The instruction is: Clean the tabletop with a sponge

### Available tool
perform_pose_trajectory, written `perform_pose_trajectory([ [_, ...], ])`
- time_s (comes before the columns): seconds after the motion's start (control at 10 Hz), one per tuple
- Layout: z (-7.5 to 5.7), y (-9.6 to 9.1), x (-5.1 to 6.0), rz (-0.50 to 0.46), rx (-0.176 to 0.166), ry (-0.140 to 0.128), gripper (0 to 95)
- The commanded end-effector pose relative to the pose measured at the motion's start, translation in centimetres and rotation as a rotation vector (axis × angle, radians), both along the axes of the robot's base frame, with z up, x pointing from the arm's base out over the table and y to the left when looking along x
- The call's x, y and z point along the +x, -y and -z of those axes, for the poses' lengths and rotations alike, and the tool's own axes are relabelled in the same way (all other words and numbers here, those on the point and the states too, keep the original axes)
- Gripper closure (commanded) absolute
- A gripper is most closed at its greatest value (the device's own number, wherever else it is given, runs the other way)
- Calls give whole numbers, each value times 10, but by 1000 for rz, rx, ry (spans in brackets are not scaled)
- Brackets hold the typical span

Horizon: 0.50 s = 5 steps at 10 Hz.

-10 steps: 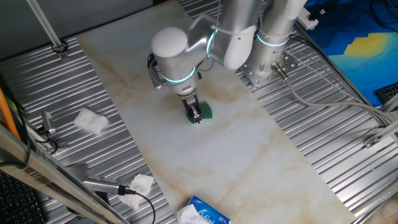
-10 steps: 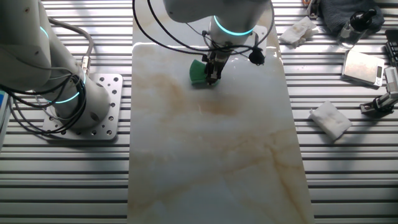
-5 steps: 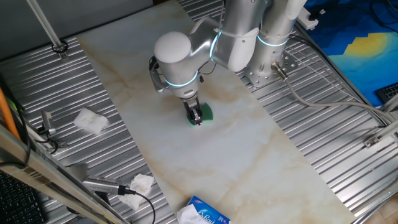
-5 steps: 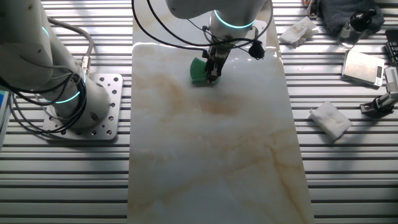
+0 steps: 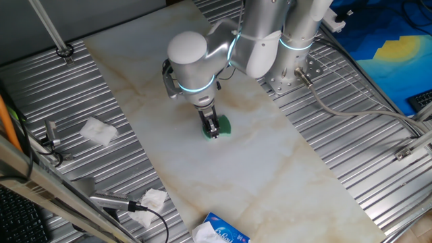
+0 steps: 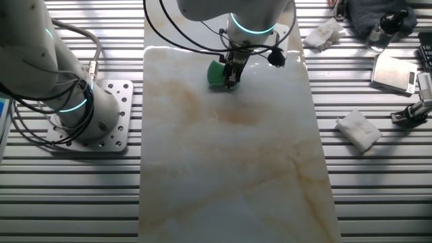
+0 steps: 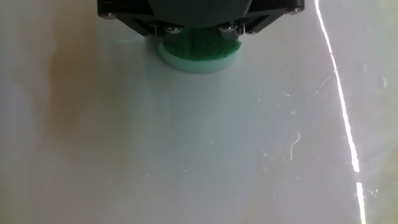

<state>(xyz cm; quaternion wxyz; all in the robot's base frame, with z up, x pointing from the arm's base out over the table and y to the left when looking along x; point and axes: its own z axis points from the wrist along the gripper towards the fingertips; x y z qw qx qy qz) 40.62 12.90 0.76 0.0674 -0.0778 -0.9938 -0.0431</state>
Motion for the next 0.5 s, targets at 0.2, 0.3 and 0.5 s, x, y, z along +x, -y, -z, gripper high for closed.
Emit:
perform_pose_trajectory([
  [0.2,-2,-2,7,3,5,-1,570],
  [0.3,-2,-3,9,5,7,0,570],
  [0.5,-2,-6,20,15,10,0,570],
])
